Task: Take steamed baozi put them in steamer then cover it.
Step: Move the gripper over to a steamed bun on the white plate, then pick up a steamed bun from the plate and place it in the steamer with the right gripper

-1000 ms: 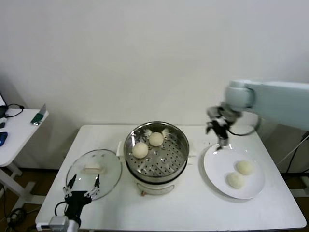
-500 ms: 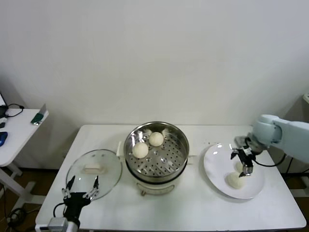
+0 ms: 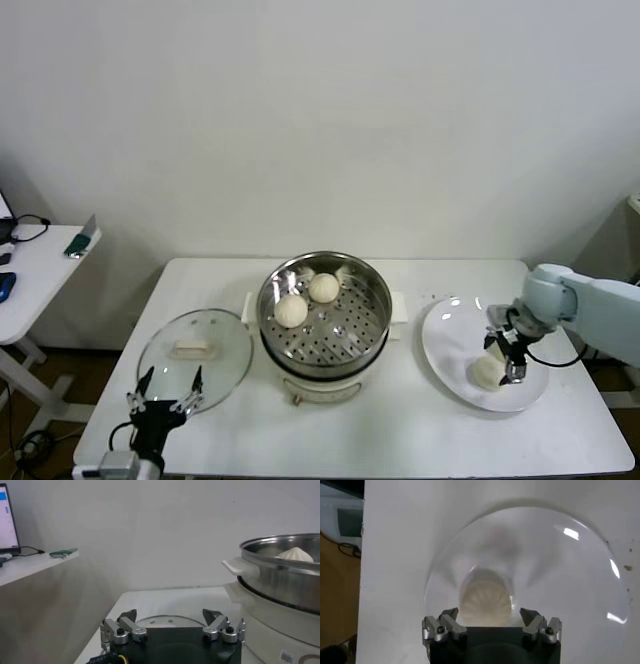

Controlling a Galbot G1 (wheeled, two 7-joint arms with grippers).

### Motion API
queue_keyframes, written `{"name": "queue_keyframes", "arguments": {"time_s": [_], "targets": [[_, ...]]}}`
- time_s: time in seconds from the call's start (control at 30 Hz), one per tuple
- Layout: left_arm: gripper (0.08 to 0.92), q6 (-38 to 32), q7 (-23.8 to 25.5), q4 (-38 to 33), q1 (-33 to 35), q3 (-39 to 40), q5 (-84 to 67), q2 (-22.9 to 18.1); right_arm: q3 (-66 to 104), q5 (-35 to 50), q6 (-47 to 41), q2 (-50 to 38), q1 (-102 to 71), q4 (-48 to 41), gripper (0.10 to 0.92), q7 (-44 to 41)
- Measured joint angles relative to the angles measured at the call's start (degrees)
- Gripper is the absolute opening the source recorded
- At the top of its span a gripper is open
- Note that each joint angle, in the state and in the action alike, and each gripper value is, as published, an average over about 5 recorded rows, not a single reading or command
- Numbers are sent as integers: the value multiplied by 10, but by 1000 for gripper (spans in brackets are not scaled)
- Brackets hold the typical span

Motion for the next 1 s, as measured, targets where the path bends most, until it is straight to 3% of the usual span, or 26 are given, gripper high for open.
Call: {"name": "queue_keyframes", "arguments": {"time_s": [0.13,0.43,0.7,1.0], "targets": [[823,2,0,1,-3,1,0,0,20,-6,-2,1,-23,-5,802,6],[823,5,0,-1,-6,4,2,0,47,-13,0,1,-43,-6,658,8],[823,7,0,-6,-3,4,3,-1,22,-12,21,3,1,9,645,-8],[823,5,-1,-9,4,2,3,2,-92,20,112,52,204,44,645,-42]]}}
